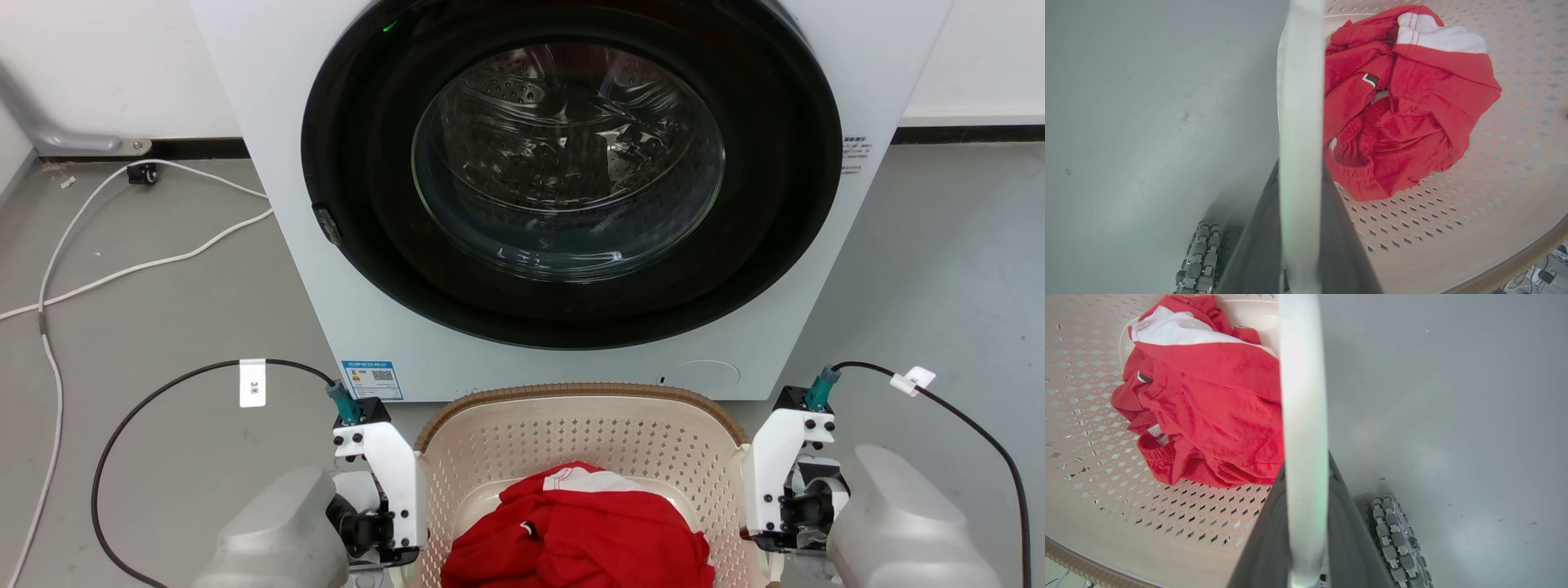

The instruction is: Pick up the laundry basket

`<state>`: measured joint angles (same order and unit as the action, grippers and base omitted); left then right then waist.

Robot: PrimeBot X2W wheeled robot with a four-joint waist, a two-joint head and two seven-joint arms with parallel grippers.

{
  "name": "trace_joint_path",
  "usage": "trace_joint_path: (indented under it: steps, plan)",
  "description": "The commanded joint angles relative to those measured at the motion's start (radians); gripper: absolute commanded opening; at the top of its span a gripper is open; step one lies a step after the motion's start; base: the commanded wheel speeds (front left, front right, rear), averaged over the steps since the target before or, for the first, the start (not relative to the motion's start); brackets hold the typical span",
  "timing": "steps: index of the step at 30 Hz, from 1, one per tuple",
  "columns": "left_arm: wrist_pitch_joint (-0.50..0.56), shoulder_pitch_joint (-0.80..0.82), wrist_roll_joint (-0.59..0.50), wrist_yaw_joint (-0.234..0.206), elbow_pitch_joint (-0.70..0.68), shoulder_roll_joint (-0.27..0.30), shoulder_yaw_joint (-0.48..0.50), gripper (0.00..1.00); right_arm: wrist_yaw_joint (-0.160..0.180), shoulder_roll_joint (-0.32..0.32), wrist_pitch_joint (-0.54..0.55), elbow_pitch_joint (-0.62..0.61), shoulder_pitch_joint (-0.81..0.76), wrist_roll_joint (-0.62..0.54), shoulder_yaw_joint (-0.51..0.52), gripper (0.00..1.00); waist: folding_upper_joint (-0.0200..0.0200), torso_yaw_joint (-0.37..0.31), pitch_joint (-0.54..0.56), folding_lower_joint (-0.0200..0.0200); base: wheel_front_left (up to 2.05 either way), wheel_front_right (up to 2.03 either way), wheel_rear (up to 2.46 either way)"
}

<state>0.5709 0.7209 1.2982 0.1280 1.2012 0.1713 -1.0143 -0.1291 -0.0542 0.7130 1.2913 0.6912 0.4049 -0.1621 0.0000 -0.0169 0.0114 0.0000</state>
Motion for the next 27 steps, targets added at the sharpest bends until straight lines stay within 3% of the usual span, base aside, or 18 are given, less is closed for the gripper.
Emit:
trace_joint_path:
  steps: [1,27]
  plan:
    - [-0.005,-0.009,0.007,0.005,-0.003,-0.003,-0.001,0.00,-0.003,0.007,-0.003,-0.004,-0.012,0.012,-0.002,0.00,0.0000,0.000,0.000,0.0000,0.00,0.00,0.00]
    - [-0.010,-0.009,0.025,0.005,0.002,0.000,-0.014,0.00,-0.003,0.007,-0.005,-0.004,-0.014,0.022,-0.010,0.00,0.0000,-0.004,-0.005,0.0000,0.00,0.00,0.00]
